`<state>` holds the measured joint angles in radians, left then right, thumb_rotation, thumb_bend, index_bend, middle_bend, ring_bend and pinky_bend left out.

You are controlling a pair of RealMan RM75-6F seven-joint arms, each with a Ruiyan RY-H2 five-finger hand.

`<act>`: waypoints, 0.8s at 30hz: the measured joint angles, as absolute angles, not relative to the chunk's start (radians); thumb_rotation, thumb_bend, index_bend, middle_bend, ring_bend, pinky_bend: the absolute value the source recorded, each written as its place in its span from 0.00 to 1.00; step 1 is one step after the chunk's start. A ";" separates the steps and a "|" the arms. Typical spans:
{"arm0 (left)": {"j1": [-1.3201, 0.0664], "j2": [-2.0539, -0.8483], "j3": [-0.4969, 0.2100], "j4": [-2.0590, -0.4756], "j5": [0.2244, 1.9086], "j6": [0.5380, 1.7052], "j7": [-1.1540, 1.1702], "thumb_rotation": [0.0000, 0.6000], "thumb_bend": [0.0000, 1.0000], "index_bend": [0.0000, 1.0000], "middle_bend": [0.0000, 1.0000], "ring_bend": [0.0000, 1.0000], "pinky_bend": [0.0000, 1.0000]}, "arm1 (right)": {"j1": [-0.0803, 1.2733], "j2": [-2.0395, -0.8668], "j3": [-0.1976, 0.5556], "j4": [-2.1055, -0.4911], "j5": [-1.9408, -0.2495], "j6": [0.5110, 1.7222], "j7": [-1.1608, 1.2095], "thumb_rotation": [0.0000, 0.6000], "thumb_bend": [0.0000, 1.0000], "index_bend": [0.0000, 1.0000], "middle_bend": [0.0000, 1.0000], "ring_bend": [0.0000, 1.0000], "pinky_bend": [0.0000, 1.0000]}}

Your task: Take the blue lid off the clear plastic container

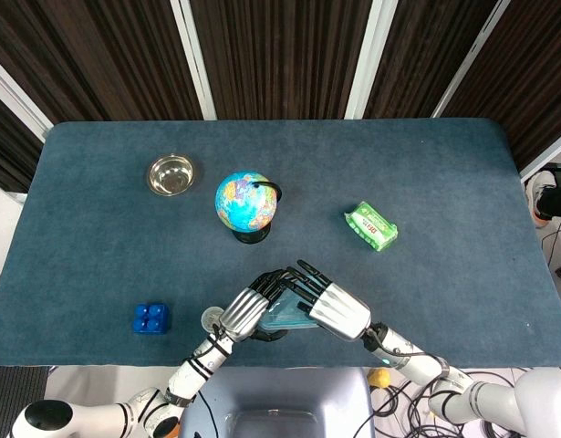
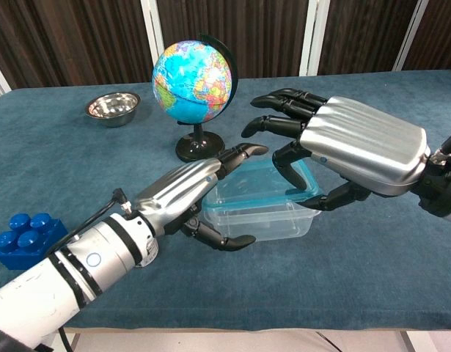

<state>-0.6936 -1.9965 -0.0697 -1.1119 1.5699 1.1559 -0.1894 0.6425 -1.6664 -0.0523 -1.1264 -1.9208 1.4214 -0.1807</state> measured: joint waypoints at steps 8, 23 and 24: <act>-0.693 -1.954 -0.086 -1.141 1.558 1.154 -0.249 0.69 0.29 0.00 0.00 0.00 0.11 | 0.638 -1.666 -0.049 -1.116 -1.927 1.440 -0.186 1.00 1.00 0.71 0.18 0.00 0.08; -0.674 -1.871 -0.087 -1.093 1.557 1.181 -0.267 0.67 0.30 0.00 0.00 0.00 0.11 | 0.591 -1.591 -0.041 -1.057 -1.902 1.514 -0.156 1.00 1.00 0.67 0.18 0.00 0.09; -0.671 -1.861 -0.085 -1.092 1.558 1.185 -0.272 0.67 0.30 0.00 0.00 0.00 0.11 | 0.585 -1.588 -0.042 -1.033 -1.894 1.513 -0.145 1.00 1.00 0.63 0.18 0.00 0.09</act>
<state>-0.6715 -1.8614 -0.0849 -1.0920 1.5578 1.1847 -0.2716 0.5847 -1.5880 -0.0423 -1.0331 -1.8941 1.5125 -0.1449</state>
